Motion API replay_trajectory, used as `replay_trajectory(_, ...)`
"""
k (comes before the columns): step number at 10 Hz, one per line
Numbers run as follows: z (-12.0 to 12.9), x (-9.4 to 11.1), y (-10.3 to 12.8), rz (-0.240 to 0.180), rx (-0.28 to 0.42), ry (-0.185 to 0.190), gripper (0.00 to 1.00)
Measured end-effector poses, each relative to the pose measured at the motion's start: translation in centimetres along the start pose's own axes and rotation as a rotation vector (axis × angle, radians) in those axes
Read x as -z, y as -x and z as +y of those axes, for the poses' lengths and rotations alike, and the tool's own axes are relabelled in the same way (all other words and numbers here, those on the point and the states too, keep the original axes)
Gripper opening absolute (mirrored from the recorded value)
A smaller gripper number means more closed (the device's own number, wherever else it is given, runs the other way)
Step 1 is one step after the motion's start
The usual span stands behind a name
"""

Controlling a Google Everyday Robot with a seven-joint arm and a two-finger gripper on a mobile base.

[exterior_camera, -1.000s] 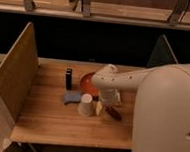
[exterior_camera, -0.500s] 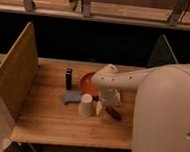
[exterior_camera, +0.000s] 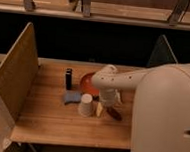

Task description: Place the ceramic cup over the eraser

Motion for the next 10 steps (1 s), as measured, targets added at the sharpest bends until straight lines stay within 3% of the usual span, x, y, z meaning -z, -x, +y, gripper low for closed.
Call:
replay_trajectory(3, 0.3, 0.1, -1.0, 0.055, 0.006, -0.023, 0.80)
replay_trajectory(6, 1.8, 0.6, -0.8, 0.057, 0.028, -0.011, 0.80)
replay_trajectory(10, 7.6, 1.7, -0.4, 0.046, 0.210, 0.012, 0.80)
